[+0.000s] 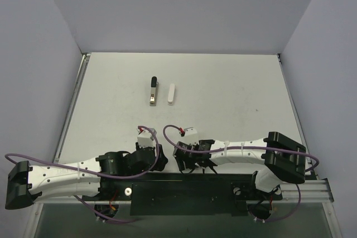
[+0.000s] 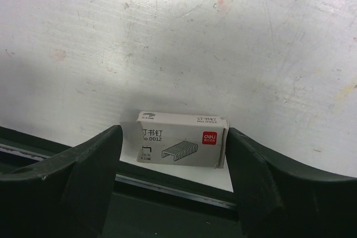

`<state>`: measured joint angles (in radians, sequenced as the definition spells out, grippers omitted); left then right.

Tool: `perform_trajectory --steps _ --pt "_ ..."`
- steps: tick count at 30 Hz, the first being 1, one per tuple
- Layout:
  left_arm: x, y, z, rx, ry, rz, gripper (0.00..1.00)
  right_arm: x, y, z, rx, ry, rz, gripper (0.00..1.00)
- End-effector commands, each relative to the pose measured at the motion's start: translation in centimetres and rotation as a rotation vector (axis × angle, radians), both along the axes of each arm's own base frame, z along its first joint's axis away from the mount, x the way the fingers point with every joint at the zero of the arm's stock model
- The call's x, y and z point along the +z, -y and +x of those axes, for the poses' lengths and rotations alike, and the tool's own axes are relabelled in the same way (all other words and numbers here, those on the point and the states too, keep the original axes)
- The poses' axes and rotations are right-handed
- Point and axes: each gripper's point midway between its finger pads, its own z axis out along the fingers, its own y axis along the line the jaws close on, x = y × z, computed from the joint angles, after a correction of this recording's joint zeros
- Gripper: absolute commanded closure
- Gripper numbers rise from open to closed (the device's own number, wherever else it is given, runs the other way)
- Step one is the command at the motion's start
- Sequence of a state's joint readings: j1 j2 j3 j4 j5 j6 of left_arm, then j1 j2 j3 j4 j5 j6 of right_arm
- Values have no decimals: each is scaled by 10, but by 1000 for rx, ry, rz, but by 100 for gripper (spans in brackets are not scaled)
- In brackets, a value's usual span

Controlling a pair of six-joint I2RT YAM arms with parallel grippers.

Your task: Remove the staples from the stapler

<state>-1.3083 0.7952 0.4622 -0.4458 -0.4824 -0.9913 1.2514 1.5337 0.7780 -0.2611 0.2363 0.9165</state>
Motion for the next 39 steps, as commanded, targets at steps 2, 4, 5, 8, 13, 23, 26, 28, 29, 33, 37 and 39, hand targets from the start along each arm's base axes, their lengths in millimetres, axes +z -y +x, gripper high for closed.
perform_trajectory --steps 2,4,5,8,13,23,26,28,29,33,37,39 --pt "4 3 2 9 8 -21 32 2 11 2 -23 33 -75 34" --pt "3 3 2 6 6 -19 32 1 11 2 -24 35 -82 37" --pt "3 3 2 6 6 -19 32 0 11 1 -22 33 -83 38" --pt "3 4 2 6 8 -15 32 1 11 1 -15 34 -85 47" --pt "3 6 2 1 6 -17 32 1 12 1 -10 36 -89 57" --pt "3 10 3 -6 8 -4 32 5 15 3 -14 56 -90 50" --pt "6 11 3 -8 10 -1 32 10 15 6 -21 74 -77 45" --pt "8 12 5 -7 16 3 32 15 15 9 -23 90 -72 43" --pt "9 11 5 -5 19 9 32 16 17 11 -27 93 -73 41" --pt "16 10 8 5 33 14 31 29 17 15 -30 119 -40 31" --pt "26 8 12 14 53 22 30 46 21 20 -35 153 -4 16" --pt "33 7 14 18 67 29 29 56 25 25 -24 174 5 12"
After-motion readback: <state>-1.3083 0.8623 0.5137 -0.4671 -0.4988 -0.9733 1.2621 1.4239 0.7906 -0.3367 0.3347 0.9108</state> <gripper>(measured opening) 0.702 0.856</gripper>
